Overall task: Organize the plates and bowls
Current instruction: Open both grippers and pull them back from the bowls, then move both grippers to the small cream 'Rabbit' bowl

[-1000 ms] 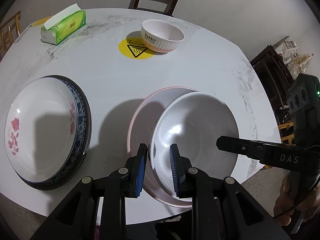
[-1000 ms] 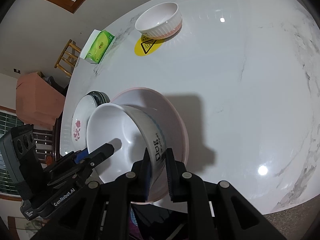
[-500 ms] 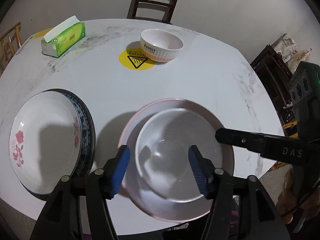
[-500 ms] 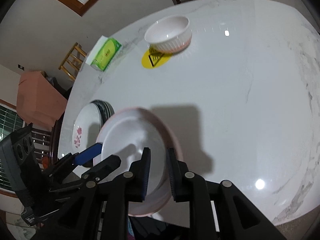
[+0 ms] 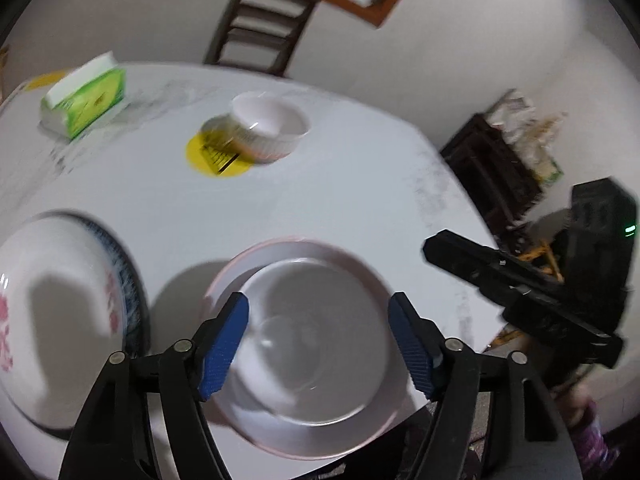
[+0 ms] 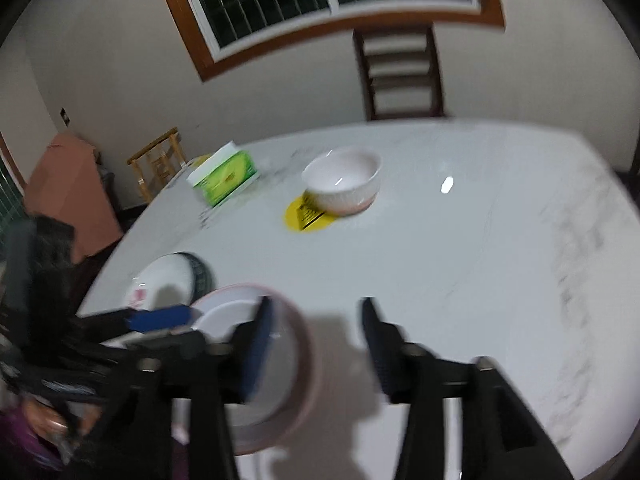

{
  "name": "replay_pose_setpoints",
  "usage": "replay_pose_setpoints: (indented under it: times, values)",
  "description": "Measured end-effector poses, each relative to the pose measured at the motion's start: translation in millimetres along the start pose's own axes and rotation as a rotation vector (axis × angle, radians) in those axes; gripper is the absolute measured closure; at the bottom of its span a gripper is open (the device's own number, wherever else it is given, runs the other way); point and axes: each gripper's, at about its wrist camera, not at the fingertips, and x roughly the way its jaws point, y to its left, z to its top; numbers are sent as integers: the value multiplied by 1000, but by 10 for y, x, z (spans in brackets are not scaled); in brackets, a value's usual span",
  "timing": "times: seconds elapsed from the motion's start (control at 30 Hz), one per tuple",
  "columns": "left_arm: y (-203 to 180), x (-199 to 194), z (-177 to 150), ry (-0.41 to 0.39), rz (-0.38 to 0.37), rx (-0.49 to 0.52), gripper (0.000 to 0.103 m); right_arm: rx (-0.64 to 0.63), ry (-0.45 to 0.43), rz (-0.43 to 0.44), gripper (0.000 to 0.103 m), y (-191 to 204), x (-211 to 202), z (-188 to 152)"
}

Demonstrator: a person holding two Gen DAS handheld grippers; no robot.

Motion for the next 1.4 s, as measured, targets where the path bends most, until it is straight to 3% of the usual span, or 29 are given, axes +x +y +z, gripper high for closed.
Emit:
replay_pose_setpoints:
  times: [0.07, 0.13, 0.2, 0.23, 0.27, 0.3, 0.37, 0.67, 0.8, 0.87, 0.93, 0.97, 1.0, 1.07, 1.13, 1.27, 1.33, 1.4]
  values:
    - [-53, -77, -4, -54, -28, 54, 30, 12, -99, -27, 50, -95, -115, -54]
    - [-69, -162, -10, -122, -12, 71, 30, 13, -287, -91, 50, -205, -274, -178]
    - [-68, -313, -33, -250, 54, 78, 30, 42, -459, -143, 48, -365, -337, -345]
    - [-76, -394, -51, -331, 119, 83, 30, 51, -485, -165, 48, -442, -302, -386]
    - [-92, -504, -87, -450, 229, 99, 23, 46, -487, -190, 48, -485, -244, -389]
    - [-92, -541, -96, -517, 315, 106, 9, 35, -486, -213, 48, -523, -190, -386]
    - [-76, -572, -91, -626, 460, 128, 5, 13, -476, -243, 48, -620, -77, -373]
    - [94, -484, -97, -653, 520, 68, 5, 33, -460, -247, 47, -774, 133, -513]
    - [216, -519, -61, -622, 461, 24, 5, 45, -465, -248, 41, -791, 124, -553]
    - [277, -540, 35, -560, 409, -11, 5, 63, -435, -234, 36, -821, 159, -532]
    - [344, -540, 137, -497, 359, -41, 5, 91, -373, -186, 36, -885, 247, -503]
    - [383, -538, 206, -454, 333, -61, 4, 114, -309, -145, 36, -935, 329, -472]
    - [416, -508, 278, -397, 305, -80, 4, 167, -191, -73, 36, -1007, 467, -422]
    - [462, -421, 451, -287, 291, -90, 4, 245, -94, -5, 36, -1070, 587, -352]
    - [481, -336, 609, -213, 291, -94, 4, 289, -47, 75, 36, -1074, 633, -212]
    - [532, -107, 934, -67, 239, -125, 4, 248, 53, 158, 36, -908, 721, 172]
    - [566, 11, 1042, -12, 207, -136, 4, 235, 92, 176, 36, -832, 765, 364]
    - [626, 175, 1186, 46, 222, -144, 3, 248, 147, 200, 36, -822, 851, 531]
